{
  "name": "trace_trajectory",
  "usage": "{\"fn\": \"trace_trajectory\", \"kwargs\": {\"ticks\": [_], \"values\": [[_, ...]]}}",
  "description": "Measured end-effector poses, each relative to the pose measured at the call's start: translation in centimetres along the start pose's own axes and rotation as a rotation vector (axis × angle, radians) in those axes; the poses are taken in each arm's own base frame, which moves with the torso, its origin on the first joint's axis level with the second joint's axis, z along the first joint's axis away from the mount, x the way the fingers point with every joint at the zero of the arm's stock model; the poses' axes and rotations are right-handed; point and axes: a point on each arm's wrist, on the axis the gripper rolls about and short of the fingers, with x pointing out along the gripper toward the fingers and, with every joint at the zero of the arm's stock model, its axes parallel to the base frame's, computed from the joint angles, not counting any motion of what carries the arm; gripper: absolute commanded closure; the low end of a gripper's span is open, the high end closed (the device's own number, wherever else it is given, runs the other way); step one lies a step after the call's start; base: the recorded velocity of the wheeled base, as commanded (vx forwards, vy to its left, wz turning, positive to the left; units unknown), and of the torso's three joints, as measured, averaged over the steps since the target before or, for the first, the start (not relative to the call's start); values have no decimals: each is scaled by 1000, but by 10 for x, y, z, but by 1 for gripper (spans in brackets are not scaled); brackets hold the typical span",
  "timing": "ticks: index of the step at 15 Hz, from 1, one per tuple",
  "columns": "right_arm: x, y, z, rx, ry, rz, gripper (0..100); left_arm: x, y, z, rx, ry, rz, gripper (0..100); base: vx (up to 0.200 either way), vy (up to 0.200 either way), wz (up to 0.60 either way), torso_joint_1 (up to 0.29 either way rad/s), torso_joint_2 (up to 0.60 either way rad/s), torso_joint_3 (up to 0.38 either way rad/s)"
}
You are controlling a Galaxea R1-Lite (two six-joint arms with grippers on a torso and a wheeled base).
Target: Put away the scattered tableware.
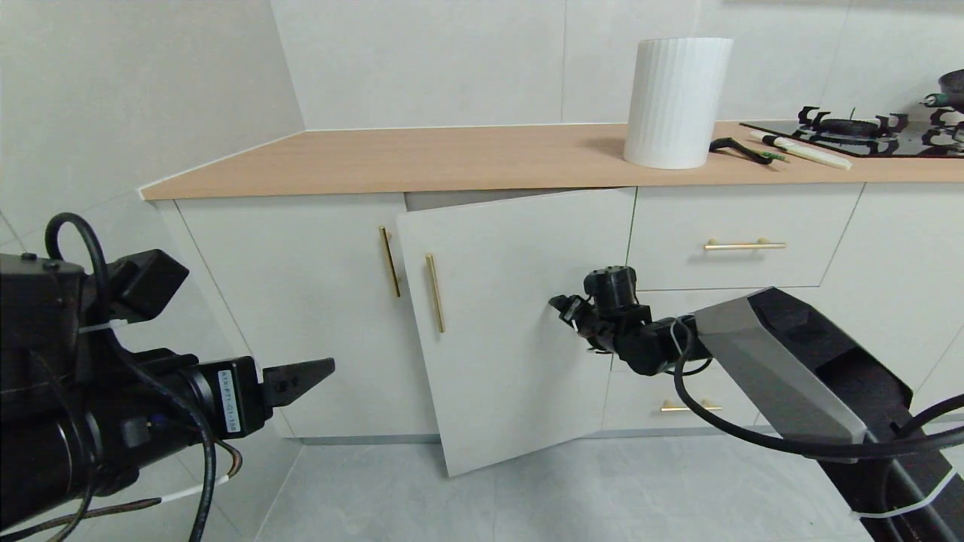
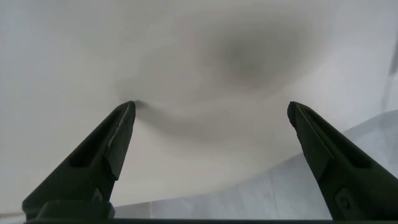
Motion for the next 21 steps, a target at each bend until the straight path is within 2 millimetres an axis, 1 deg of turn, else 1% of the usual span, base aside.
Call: {"fn": "trace_trajectory", "kwargs": {"ticks": [2, 5, 9, 15, 21], "values": [[10, -12, 8, 36, -18, -50, 0, 1, 0, 0, 0, 4, 1, 0, 0, 0, 0, 0, 0, 0], [16, -19, 7, 42, -25, -59, 0, 1, 0, 0, 1, 5, 2, 0, 0, 0, 0, 0, 0, 0], [19, -23, 6, 42, -31, -65, 0, 2, 0, 0, 0, 6, 2, 0, 0, 0, 0, 0, 0, 0], [21, -36, 25, 62, -99, -78, 0, 1, 0, 0, 0, 5, 3, 0, 0, 0, 0, 0, 0, 0], [22, -43, 32, 68, -124, -95, 0, 1, 0, 0, -1, 4, 2, 0, 0, 0, 0, 0, 0, 0]]}}
